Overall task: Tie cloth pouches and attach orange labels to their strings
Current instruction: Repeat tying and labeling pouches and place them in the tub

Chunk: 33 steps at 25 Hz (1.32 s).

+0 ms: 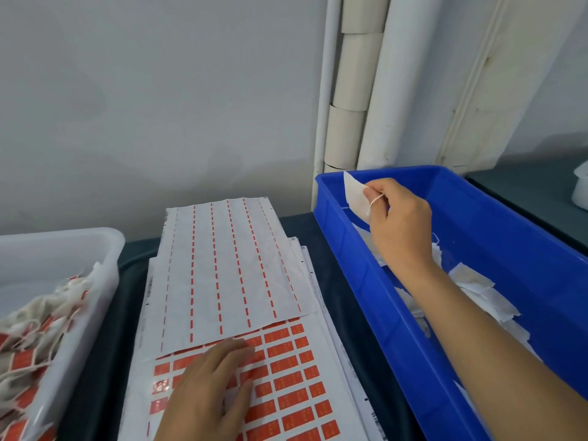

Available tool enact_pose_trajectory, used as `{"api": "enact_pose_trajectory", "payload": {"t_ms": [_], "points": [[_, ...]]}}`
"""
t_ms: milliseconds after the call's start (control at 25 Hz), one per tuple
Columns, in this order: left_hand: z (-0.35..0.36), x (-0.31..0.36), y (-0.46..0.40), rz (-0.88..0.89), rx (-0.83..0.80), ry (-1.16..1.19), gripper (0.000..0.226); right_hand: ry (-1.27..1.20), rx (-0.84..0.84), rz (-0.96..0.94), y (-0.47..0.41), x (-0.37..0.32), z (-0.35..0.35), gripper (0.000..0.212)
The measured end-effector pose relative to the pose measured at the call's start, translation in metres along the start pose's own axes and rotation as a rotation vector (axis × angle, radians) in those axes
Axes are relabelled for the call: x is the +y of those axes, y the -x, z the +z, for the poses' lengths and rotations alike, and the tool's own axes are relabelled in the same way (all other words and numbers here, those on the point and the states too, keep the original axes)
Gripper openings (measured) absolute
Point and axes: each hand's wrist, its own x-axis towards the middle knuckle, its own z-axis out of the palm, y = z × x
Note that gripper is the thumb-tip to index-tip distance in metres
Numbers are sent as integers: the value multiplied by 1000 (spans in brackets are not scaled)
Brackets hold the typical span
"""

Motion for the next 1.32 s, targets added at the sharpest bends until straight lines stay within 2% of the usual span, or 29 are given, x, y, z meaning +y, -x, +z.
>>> {"api": "enact_pose_trajectory", "payload": {"t_ms": [120, 200, 320, 360, 440, 480, 640, 800, 1080, 1320], "points": [[-20, 10, -5, -116, 22, 256, 40, -182, -168, -85, 12, -39, 5, 15], [-33, 11, -11, -128, 60, 398, 54, -274, -399, -92, 34, -64, 17, 16], [-45, 7, -22, -33, 125, 694, 70, -384, -757, -44, 81, -93, 38, 22], [-46, 4, -23, -24, 118, 812, 66, -422, -844, -25, 97, -102, 46, 23], [-42, -4, -26, -4, 126, 935, 32, -484, -911, 15, 124, -112, 58, 23], [-39, -8, -25, 2, 134, 943, 20, -496, -897, 43, 134, -115, 63, 21], [-25, -27, -12, -74, 104, 923, 36, -396, -748, 75, 159, -114, 75, 38], [-15, -38, -5, -127, 78, 985, 39, -264, -744, 40, 174, -108, 86, 26], [-11, -39, -5, -143, 91, 985, 39, -345, -626, 142, 184, -111, 103, 20], [-11, -38, -5, -142, 91, 1003, 37, -418, -536, 185, 191, -112, 106, 25]]}}
